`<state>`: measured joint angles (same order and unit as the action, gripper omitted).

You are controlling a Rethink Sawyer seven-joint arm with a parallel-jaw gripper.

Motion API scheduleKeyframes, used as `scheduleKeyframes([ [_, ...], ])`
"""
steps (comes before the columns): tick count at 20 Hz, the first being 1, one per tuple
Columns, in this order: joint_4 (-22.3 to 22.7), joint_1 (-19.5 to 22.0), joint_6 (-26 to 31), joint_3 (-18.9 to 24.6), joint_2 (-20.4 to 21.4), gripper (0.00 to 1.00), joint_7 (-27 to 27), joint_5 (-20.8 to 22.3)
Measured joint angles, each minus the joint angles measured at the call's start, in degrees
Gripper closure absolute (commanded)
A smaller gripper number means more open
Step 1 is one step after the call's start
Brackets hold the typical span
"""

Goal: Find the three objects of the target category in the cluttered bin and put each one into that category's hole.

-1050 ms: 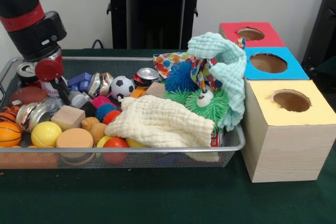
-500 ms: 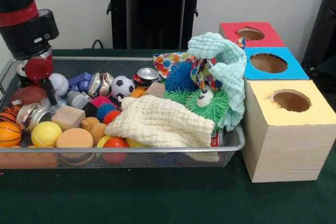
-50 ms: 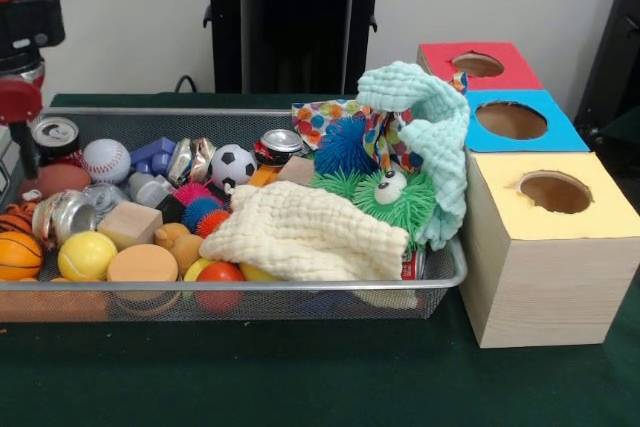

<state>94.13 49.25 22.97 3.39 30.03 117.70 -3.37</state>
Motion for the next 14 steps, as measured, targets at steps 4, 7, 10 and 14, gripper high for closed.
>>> scheduleKeyframes([
  [4, -1.08, 0.24, 0.0, -0.33, 0.19, 0.0, 0.0, 0.0],
  [7, -0.92, 0.52, -0.17, -0.3, 0.03, 0.0, 0.0, -0.01],
  [10, -0.36, 1.08, -0.58, -0.23, -0.52, 0.0, 0.0, -0.22],
  [14, 0.61, 1.68, -0.99, -0.16, -1.31, 0.0, 0.0, -0.62],
])
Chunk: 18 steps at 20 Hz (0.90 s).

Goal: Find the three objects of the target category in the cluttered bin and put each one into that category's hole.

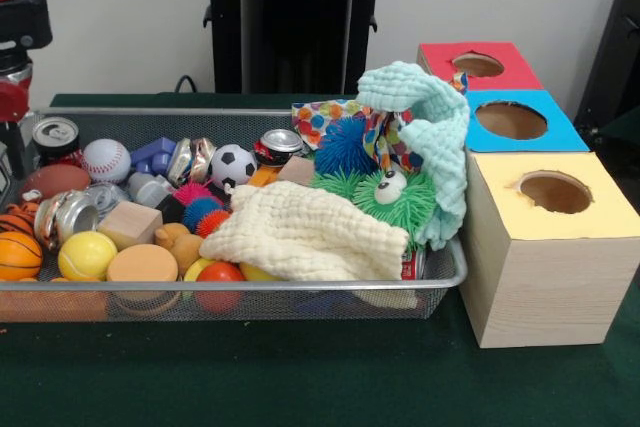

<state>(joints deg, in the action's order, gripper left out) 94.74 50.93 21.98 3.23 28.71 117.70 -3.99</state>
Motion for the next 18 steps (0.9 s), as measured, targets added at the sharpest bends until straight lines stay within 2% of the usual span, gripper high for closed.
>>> scheduleKeyframes([
  [12, 5.55, 0.25, -0.27, 0.18, -0.54, 0.0, 0.0, -1.35],
  [18, 6.78, 0.85, -0.32, 0.96, -1.13, 0.0, 0.0, -1.92],
])
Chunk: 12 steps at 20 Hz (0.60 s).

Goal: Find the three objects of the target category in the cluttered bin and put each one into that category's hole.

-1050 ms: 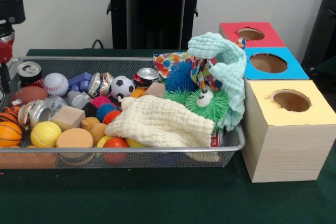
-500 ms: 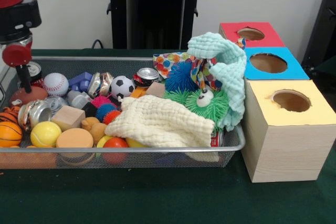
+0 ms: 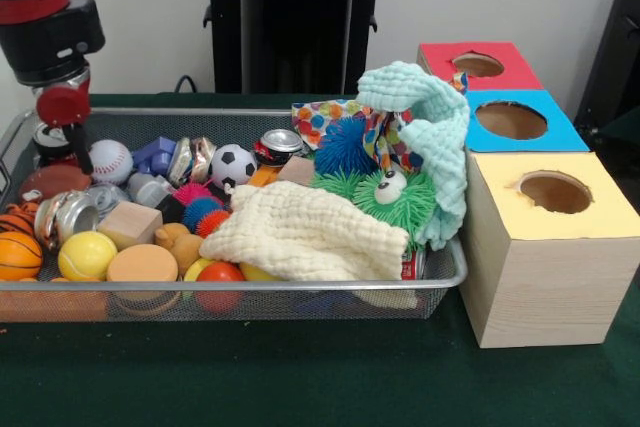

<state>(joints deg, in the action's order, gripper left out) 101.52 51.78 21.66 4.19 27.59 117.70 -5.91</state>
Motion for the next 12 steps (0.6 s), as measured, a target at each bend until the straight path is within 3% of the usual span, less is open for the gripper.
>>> scheduleKeyframes([
  [12, -0.01, 4.28, -4.66, 4.12, -1.91, 0.0, 0.0, -1.4],
])
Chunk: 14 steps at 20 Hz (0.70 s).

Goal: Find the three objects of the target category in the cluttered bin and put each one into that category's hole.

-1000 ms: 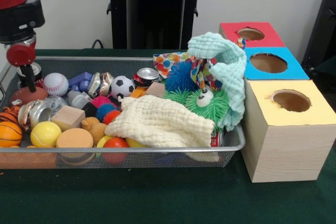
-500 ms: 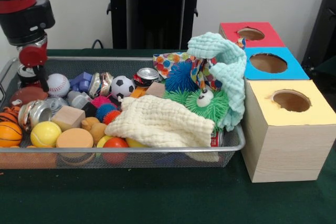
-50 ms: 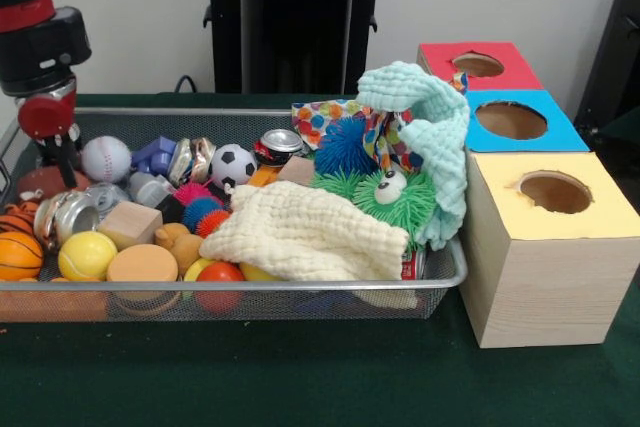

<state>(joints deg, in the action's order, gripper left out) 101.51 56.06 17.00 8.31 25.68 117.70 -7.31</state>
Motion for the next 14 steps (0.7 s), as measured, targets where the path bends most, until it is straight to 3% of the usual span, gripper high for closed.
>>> scheduleKeyframes([
  [14, 0.56, -0.01, -4.87, 2.74, -2.08, 0.0, 0.0, -1.13],
])
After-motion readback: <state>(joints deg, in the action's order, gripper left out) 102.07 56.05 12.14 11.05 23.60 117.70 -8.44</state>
